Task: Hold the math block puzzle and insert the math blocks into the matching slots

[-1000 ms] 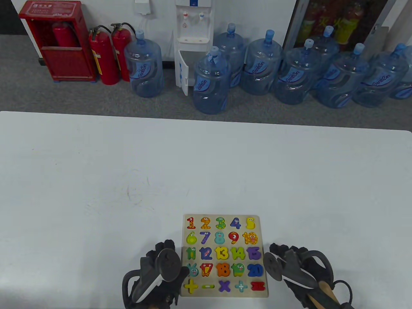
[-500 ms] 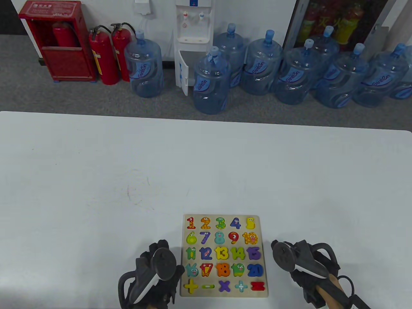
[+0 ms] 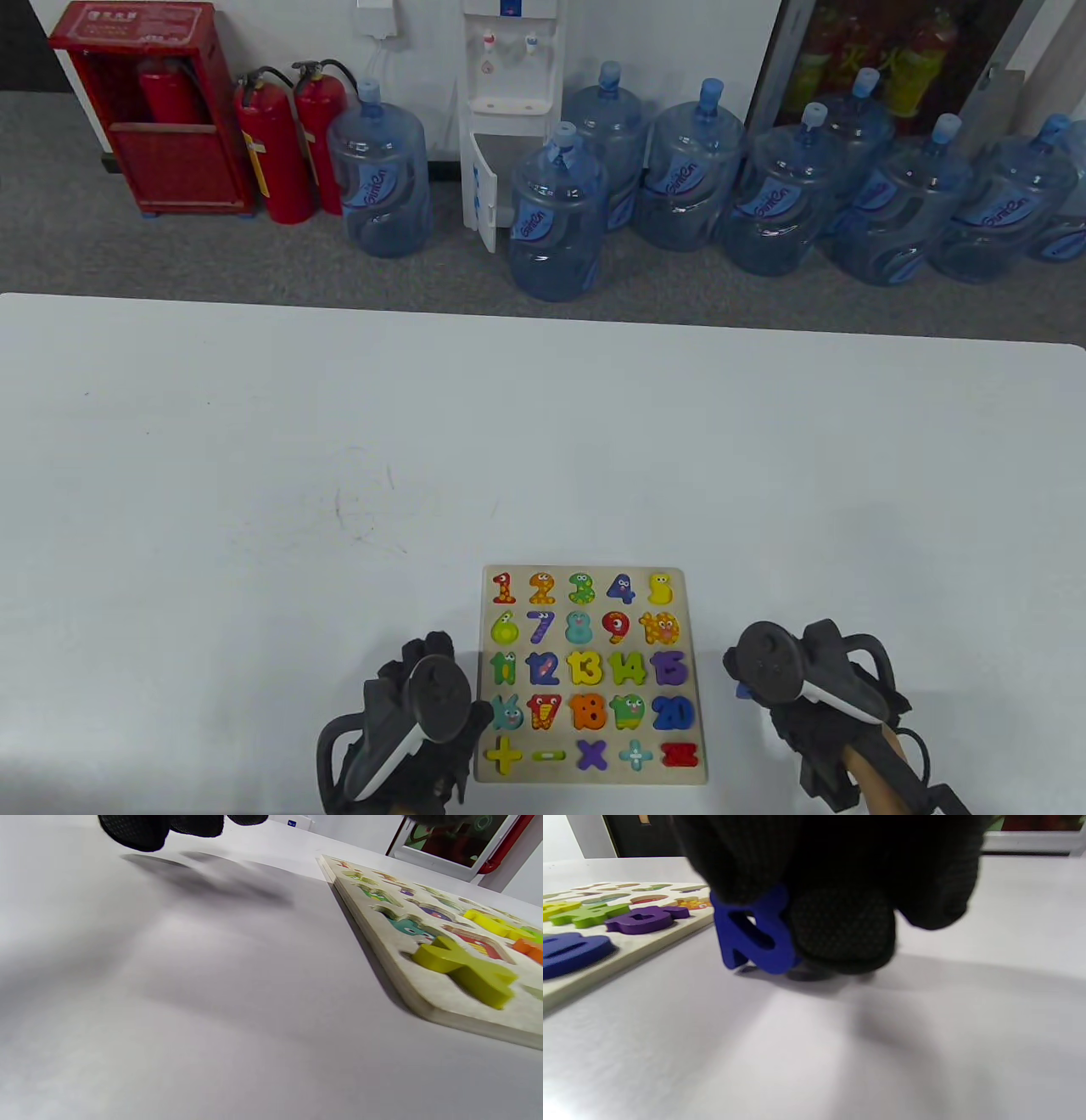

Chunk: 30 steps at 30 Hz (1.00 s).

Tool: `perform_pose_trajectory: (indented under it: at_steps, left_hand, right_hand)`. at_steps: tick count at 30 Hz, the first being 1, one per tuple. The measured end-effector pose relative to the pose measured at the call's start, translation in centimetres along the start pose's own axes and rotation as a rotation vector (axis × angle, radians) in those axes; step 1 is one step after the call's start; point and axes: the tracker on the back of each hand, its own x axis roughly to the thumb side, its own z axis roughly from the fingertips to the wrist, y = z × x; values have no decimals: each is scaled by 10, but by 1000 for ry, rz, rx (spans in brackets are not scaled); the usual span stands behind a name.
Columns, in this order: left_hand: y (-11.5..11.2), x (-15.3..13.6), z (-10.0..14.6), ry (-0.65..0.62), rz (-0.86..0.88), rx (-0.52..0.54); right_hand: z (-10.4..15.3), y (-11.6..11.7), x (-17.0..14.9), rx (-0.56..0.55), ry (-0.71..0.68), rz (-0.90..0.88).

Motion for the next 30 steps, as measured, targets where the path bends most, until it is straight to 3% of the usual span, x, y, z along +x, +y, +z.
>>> perform_pose_trajectory:
  at_steps: [4, 8, 18, 28, 30]
  left_hand:
    - [-1, 2, -1, -10, -10, -7]
    - [-1, 3, -1, -15, -15, -7]
    - [0, 4, 0, -22, -12, 2]
    - [0, 4, 0, -22, -10, -1]
    - [0, 4, 0, -22, -10, -2]
  right_hand:
    - [0, 3, -10, 10, 38, -57]
    - [-4, 9, -13, -62, 132, 49]
    - [1, 4, -9, -185, 213, 166]
    - [-7, 20, 8, -125, 173, 302]
    - [-7, 20, 12, -110, 109, 243]
